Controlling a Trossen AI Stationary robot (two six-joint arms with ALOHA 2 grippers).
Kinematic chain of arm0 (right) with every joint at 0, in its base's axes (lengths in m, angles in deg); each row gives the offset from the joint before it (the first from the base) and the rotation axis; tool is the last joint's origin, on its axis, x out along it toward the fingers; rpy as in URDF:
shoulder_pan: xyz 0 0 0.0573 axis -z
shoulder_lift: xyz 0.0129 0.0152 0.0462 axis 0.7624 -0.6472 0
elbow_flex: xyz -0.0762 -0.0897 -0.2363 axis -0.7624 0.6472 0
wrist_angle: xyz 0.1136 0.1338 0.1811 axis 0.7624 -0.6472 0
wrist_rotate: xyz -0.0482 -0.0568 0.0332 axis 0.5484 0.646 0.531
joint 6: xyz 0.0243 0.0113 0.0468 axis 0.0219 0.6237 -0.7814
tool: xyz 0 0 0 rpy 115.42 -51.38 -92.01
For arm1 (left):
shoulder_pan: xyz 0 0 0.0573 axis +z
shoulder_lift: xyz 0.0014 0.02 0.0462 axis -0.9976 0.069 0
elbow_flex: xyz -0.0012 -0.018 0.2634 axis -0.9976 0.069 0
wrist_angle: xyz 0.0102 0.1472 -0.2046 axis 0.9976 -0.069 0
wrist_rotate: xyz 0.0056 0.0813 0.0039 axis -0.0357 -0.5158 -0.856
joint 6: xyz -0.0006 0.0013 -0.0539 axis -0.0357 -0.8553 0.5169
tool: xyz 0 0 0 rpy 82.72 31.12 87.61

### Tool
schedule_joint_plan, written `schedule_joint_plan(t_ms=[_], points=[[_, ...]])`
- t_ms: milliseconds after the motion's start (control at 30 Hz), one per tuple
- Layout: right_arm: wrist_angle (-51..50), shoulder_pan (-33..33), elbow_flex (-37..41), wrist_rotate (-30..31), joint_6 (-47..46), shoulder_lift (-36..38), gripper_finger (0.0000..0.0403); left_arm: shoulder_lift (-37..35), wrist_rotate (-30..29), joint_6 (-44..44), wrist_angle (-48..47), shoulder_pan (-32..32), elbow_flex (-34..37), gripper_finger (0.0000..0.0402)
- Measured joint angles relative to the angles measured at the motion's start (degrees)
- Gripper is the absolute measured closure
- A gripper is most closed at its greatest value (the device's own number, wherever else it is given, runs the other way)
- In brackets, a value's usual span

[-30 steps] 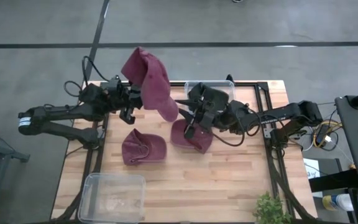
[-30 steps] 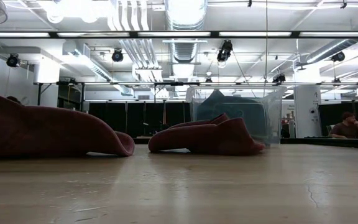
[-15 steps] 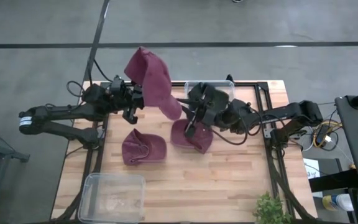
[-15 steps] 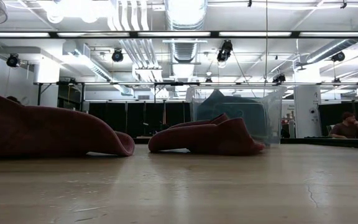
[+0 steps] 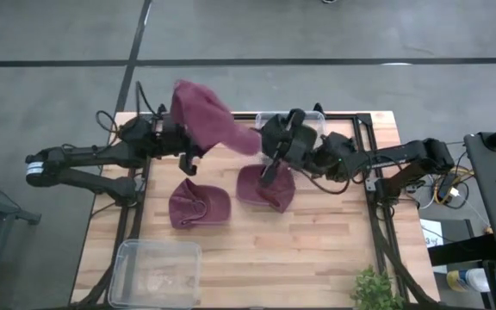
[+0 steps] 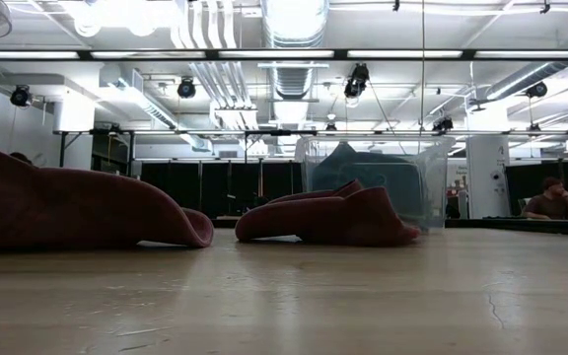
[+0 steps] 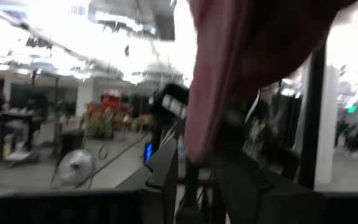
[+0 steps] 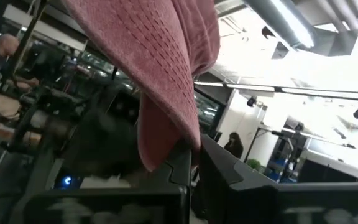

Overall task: Pick & Place hat
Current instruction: Put the bottom red cap into the bottom transparent bin

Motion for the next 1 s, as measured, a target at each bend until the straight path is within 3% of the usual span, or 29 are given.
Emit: schedule_joint_plan(t_ms=[267, 600, 867, 1000], points=[[-12.7, 2.4, 0.0, 5.4, -8.8, 8.1, 0.0393, -0.5, -3.9, -8.6, -11.6, 0.0, 0.0, 0.029], [-48.6, 9.8, 0.0, 7.6, -36.5, 18.5, 0.0394, -2.4, -9.5, -13.4, -22.3, -0.2, -0.3, 0.0289], [-64.4, 15.0, 0.0, -3.2, -52.4, 18.1, 0.0392, -2.4, -10.7, -19.2, -29.3, -2.3, -5.8, 0.0289], [-66.9, 17.3, 0.0, -11.8, -56.3, 15.7, 0.0392, -1.8, -17.6, -23.6, -35.5, -4.4, -10.0, 0.0289]])
